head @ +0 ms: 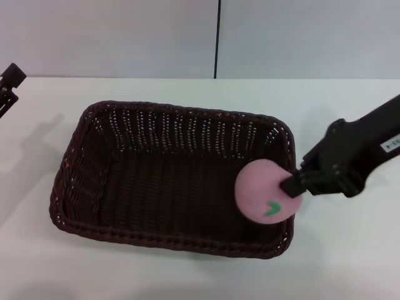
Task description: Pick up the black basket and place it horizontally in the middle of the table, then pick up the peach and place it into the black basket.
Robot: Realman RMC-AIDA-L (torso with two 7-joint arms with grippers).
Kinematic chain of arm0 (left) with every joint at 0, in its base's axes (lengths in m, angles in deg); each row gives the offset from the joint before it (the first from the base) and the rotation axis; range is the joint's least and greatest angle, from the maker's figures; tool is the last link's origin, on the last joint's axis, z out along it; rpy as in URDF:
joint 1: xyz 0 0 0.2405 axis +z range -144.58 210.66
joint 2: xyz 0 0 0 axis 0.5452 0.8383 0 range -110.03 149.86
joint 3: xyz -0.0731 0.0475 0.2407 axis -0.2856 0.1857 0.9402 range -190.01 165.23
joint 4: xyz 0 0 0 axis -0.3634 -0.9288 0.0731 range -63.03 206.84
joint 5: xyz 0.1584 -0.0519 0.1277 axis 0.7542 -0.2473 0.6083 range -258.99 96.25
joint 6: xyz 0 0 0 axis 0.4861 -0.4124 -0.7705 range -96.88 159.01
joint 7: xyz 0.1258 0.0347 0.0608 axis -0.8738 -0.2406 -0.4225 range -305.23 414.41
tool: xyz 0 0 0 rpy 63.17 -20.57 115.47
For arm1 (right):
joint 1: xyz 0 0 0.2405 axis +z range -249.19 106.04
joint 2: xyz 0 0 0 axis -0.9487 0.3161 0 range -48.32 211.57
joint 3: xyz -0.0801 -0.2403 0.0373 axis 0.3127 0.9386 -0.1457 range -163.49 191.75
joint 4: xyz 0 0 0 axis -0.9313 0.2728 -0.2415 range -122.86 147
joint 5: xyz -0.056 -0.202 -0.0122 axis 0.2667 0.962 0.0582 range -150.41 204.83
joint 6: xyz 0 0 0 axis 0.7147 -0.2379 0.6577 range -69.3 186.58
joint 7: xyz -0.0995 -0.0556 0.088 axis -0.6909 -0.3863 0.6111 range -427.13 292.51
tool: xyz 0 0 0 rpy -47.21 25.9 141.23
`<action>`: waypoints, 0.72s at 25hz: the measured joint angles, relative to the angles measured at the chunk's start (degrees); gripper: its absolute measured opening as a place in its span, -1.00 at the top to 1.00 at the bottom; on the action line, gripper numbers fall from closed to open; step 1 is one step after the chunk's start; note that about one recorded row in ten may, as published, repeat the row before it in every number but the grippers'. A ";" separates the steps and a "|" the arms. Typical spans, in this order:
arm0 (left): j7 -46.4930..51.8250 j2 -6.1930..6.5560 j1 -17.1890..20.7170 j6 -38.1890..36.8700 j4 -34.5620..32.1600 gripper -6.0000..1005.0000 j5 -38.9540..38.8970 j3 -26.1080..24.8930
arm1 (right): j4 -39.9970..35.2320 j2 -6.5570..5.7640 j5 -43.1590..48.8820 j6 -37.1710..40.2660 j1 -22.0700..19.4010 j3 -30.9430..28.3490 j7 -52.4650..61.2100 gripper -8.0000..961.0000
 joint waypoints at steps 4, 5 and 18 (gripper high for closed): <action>0.00 0.06 0.31 -1.87 0.00 -0.41 0.46 0.32 | 4.99 -0.05 0.00 -1.93 0.61 -0.79 -2.08 0.89; 0.00 0.10 0.39 -2.00 0.00 -0.41 0.53 0.31 | 5.52 -0.04 0.00 -2.36 0.60 -1.17 -2.51 0.89; -6.04 0.10 1.96 -2.62 2.76 -0.41 0.23 -0.65 | 5.19 0.85 -12.69 -7.30 -11.92 -19.59 -16.01 0.11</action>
